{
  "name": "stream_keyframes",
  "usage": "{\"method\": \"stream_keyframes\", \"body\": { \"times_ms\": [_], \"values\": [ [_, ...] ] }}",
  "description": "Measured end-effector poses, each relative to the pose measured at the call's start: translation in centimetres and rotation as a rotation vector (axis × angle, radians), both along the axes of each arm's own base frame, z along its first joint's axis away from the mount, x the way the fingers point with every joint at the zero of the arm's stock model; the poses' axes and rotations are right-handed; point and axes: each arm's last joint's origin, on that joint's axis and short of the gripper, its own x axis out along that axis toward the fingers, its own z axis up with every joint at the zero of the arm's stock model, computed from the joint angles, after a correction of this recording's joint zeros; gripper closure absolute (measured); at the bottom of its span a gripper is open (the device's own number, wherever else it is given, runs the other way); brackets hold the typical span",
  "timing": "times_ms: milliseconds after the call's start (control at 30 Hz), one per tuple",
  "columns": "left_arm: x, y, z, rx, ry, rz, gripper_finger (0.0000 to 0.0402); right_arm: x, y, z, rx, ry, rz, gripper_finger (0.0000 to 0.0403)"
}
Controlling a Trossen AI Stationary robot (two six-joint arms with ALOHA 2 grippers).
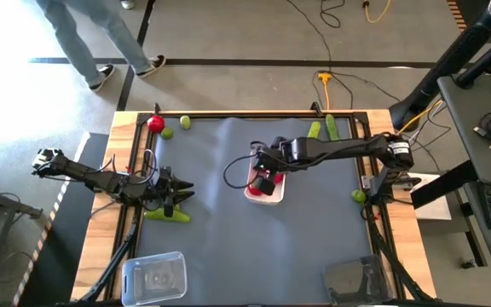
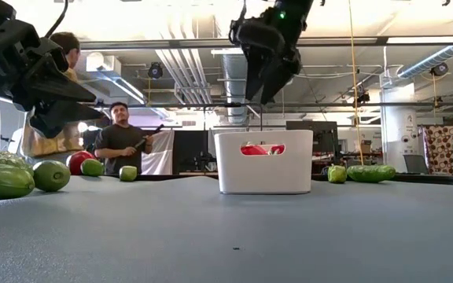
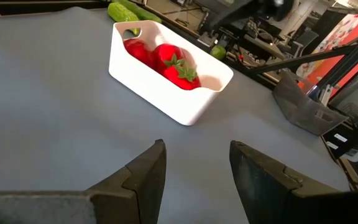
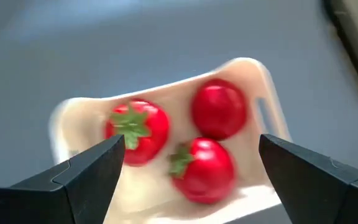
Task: Sort produce into baskets
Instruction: Put the tomato into the white bin
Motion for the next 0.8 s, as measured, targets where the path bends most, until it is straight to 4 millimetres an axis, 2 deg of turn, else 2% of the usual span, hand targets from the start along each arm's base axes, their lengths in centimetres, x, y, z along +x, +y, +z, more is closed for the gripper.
{"method": "stream_keyframes", "body": {
  "times_ms": [133, 233, 400, 467, 533, 633, 800],
  "values": [
    [0.0, 0.0, 0.1, 0.036, -0.003, 0.005, 0.024, 0.6, 1.3, 0.3, 0.058, -0.074, 0.012, 0.0039],
    [0.1, 0.2, 0.7, 0.045, -0.068, 0.059, 0.024, 1.0, 2.5, 0.5, 0.07, -0.122, 0.023, 0.0039],
    [0.3, 0.1, 2.6, -0.142, -0.286, 0.087, 0.024, 1.3, 3.9, 0.7, 0.086, -0.168, 0.041, 0.0039],
    [0.3, 0.1, 3.7, -0.25, -0.401, 0.089, 0.024, 1.3, 4.1, 0.8, 0.081, -0.176, 0.043, 0.0039],
    [0.2, 0.3, 4.5, -0.285, -0.49, 0.11, 0.024, 1.3, 4.1, 0.8, 0.063, -0.179, 0.023, 0.0039],
    [-0.1, 0.6, 5.3, -0.236, -0.562, 0.194, 0.024, 1.3, 4.0, 0.8, 0.057, -0.19, -0.015, 0.0039],
    [-0.3, 0.6, 5.9, -0.245, -0.621, 0.181, 0.024, 1.3, 4.2, 0.9, 0.06, -0.197, -0.021, 0.0039]
  ]
}}
